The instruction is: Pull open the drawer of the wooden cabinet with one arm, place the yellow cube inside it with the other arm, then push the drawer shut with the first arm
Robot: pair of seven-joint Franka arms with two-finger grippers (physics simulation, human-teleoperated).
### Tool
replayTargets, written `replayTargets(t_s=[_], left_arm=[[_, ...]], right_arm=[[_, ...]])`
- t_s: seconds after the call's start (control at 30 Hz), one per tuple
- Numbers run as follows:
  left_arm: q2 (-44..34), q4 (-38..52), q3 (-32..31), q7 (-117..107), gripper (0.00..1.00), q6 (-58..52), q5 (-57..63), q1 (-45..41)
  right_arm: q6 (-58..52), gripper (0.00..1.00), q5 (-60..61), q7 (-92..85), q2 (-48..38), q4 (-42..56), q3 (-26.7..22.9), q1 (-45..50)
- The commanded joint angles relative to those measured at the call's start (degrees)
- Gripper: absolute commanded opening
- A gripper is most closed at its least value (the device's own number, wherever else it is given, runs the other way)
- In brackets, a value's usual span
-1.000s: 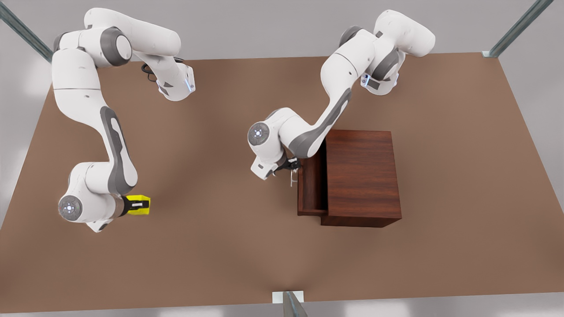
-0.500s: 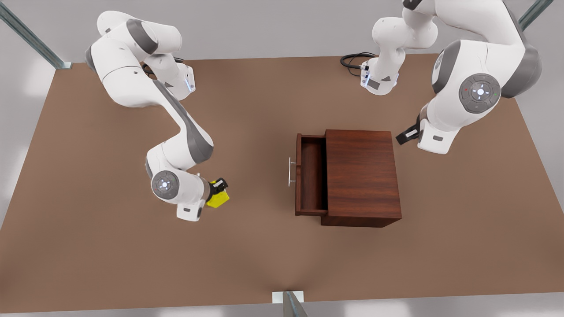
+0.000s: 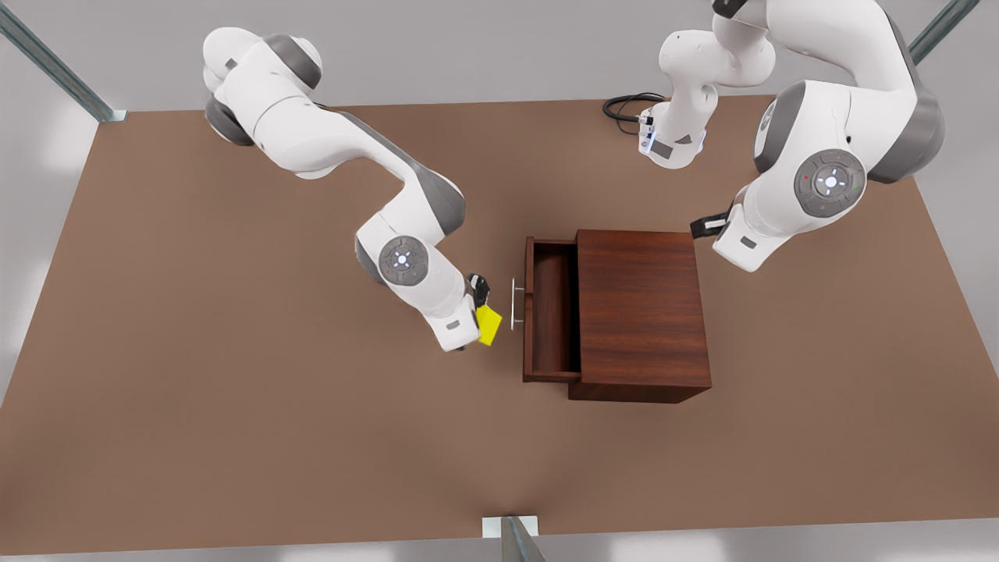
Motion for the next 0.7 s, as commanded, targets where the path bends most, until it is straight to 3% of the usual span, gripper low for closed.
replayTargets(t_s=[0.0,0.67], left_arm=[[-0.07,0.02,-0.02,12.62,1.0,-0.39,0.04,-0.09],[0.02,0.11,-0.02,12.44,1.0,-1.18,0.04,-0.01]], right_arm=[[5.46,0.66,0.81,-21.6,0.4,0.16,0.15,1.26],[13.38,0.64,1.61,-17.2,7.16,3.33,-0.55,10.84]])
